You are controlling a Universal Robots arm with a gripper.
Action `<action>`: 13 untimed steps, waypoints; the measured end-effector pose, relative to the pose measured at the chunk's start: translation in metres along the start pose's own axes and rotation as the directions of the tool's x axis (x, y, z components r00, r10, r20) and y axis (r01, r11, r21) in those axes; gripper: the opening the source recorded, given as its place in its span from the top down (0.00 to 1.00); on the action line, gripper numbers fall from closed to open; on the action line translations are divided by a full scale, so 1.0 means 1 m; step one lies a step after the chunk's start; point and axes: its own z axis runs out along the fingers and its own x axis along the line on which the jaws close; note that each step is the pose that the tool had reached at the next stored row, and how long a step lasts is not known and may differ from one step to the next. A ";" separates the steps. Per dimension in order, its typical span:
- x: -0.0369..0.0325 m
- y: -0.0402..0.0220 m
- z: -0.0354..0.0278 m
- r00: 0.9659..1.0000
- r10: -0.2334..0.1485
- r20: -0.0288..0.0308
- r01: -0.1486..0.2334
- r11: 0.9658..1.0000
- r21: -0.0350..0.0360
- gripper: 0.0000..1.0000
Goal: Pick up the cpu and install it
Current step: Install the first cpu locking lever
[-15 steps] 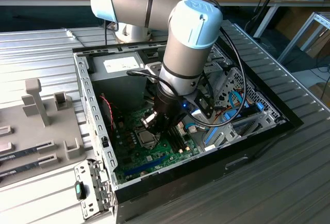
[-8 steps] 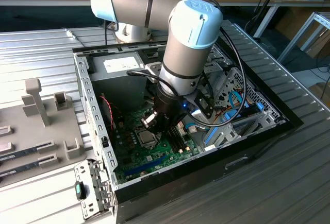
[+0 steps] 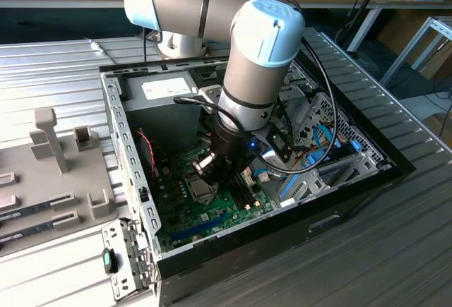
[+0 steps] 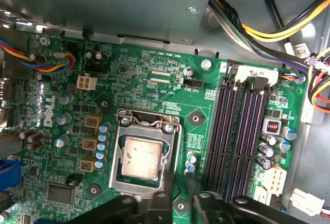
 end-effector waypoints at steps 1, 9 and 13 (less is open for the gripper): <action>0.0000 0.0000 0.0000 1.000 0.000 0.000 0.000 1.000 0.000 0.70; -0.0001 0.0000 0.0028 1.000 0.000 0.000 0.000 1.000 0.000 0.70; -0.0001 0.0000 0.0030 1.000 0.000 0.000 0.000 1.000 0.000 0.70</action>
